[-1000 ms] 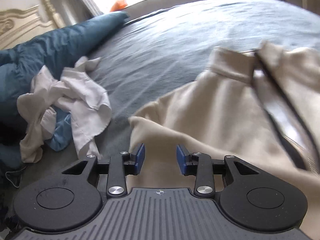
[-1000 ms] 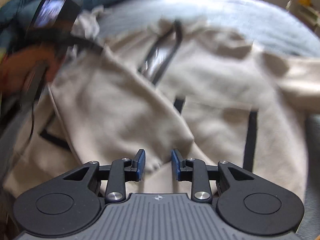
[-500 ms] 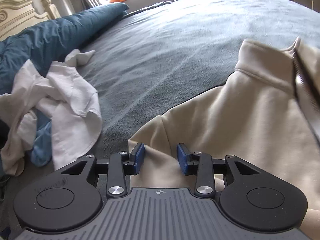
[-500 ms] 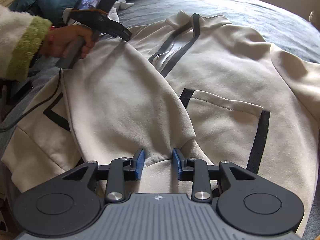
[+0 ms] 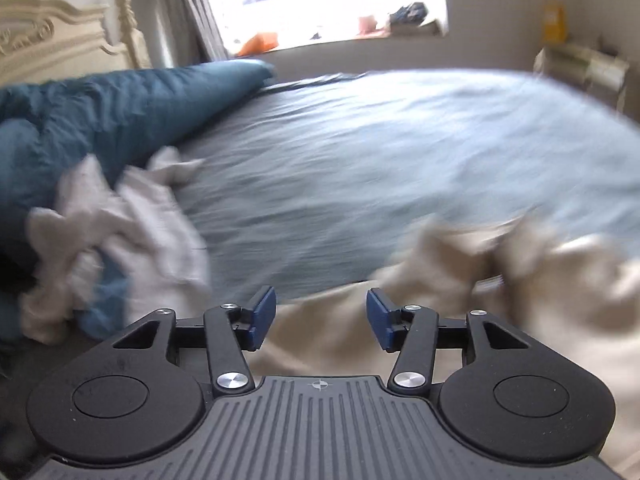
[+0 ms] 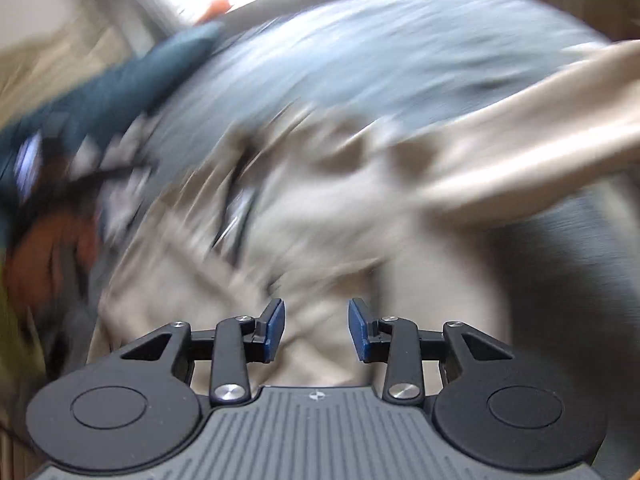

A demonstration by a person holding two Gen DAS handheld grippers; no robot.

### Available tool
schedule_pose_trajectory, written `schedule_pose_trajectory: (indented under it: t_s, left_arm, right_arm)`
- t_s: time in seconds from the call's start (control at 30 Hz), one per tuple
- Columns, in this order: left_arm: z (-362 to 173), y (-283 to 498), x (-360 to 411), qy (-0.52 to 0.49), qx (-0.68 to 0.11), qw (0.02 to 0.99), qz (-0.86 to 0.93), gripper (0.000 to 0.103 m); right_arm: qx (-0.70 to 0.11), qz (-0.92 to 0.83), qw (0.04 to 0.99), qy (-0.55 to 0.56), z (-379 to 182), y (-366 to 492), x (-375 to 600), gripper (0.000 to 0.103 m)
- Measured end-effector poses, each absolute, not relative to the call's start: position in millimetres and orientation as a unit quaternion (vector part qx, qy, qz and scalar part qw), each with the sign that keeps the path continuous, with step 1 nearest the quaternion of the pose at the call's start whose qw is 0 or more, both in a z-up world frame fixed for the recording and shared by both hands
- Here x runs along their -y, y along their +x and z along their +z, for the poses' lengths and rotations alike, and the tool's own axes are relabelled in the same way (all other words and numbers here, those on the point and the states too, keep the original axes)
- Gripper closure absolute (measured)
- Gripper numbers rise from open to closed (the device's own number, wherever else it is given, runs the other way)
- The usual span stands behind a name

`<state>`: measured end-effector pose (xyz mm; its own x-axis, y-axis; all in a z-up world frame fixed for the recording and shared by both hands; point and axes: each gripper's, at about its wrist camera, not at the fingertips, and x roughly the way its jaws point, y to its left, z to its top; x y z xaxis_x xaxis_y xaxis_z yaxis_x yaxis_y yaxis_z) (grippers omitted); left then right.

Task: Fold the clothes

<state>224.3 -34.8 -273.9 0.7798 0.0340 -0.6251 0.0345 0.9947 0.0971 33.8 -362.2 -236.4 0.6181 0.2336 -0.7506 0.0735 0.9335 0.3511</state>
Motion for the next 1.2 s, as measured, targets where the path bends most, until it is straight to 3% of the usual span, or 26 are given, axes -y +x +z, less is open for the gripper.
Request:
schedule_pose_trajectory:
  t_s: [0.2, 0.27, 0.6, 0.8, 0.9, 0.97, 1.0, 1.07, 1.2]
  left_arm:
    - [-277, 198, 138, -0.018, -0.384, 0.915, -0.120, 0.051]
    - [-280, 187, 173, -0.018, -0.393, 0.905, -0.161, 0.051]
    - [-298, 167, 282, 0.011, -0.405, 0.876, -0.262, 0.051]
    - [-306, 158, 313, 0.052, -0.400, 0.872, -0.276, 0.051]
    - [-307, 153, 320, 0.060, -0.398, 0.873, -0.278, 0.051]
    - [-309, 152, 323, 0.060, -0.399, 0.872, -0.277, 0.051]
    - [-310, 151, 324, 0.060, -0.400, 0.872, -0.277, 0.051]
    - [-312, 150, 327, 0.059, -0.401, 0.871, -0.277, 0.051]
    - [-316, 149, 329, 0.056, -0.401, 0.872, -0.276, 0.051]
  right_arm:
    - [-0.312, -0.154, 0.900, 0.264, -164, 0, 501, 0.059]
    - [-0.271, -0.205, 0.893, 0.294, -153, -11, 538, 0.047]
    - [-0.234, -0.258, 0.821, 0.453, -199, -14, 641, 0.041]
    - [-0.228, -0.256, 0.814, 0.470, -215, -3, 664, 0.041]
    - [-0.224, -0.250, 0.813, 0.475, -218, 0, 668, 0.055]
    - [-0.217, -0.243, 0.813, 0.481, -218, 0, 671, 0.079]
    - [-0.213, -0.239, 0.814, 0.485, -218, 0, 673, 0.084]
    - [-0.203, -0.228, 0.818, 0.488, -215, 0, 674, 0.090]
    - [-0.190, -0.209, 0.829, 0.482, -206, 0, 673, 0.091]
